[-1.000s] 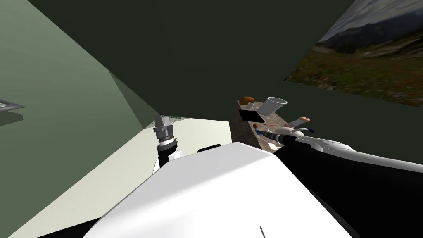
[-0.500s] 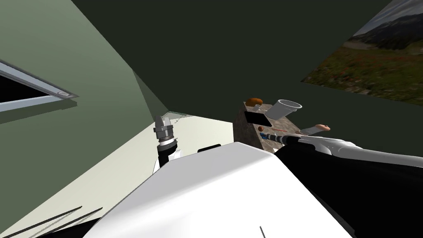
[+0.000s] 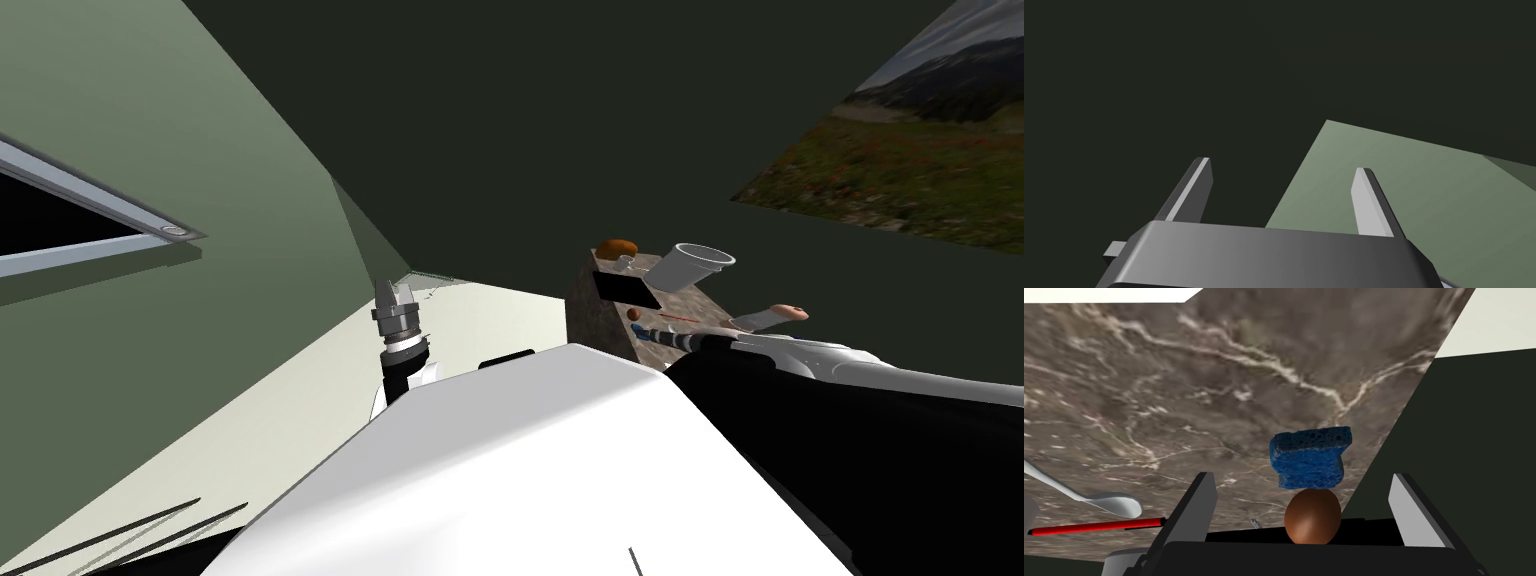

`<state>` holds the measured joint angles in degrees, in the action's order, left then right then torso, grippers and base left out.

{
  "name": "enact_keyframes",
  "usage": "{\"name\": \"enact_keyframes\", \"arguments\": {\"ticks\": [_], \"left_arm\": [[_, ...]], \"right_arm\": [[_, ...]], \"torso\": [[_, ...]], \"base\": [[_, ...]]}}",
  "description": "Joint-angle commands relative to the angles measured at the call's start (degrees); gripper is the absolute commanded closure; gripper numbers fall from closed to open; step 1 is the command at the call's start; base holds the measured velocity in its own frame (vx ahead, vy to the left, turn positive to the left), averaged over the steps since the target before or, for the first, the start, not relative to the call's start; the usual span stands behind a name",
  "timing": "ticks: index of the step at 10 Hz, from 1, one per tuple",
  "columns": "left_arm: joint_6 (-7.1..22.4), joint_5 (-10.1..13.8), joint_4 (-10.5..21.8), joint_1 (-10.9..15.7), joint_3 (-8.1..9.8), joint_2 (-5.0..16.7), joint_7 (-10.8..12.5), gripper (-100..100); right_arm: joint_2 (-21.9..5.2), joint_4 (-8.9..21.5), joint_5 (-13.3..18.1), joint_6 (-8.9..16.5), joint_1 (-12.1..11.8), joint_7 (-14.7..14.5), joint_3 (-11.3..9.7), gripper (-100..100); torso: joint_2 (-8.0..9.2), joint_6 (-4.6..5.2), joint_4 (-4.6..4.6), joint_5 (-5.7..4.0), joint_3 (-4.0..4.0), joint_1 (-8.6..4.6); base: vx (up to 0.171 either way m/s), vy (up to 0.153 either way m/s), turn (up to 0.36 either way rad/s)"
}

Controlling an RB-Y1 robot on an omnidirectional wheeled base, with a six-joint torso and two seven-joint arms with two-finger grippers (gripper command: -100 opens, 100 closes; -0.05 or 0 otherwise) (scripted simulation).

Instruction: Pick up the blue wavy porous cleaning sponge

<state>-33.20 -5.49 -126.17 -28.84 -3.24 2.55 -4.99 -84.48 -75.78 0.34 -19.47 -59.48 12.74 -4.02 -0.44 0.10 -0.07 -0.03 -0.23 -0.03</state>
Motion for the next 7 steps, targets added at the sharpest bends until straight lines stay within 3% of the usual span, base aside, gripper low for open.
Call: {"name": "enact_keyframes", "arguments": {"ticks": [1, 7], "left_arm": [[0.0, 0.0, 0.0, 0.0, 0.0, 0.0, 0.0, 0], [0.0, 0.0, 0.0, 0.01, 0.0, 0.0, 0.0, 0]], "right_arm": [[1.04, 1.24, -0.28, -1.14, 0.9, -2.16, -1.08, -100], [5.01, 6.12, -4.31, -7.36, -0.47, -11.03, -2.37, -100]], "torso": [[0.0, 0.0, 0.0, 0.0, 0.0, 0.0], [0.01, -0.05, -0.02, 0.01, -0.02, 0.01]], "base": [[0.123, 0.012, -0.036], [0.103, -0.003, -0.042]]}}
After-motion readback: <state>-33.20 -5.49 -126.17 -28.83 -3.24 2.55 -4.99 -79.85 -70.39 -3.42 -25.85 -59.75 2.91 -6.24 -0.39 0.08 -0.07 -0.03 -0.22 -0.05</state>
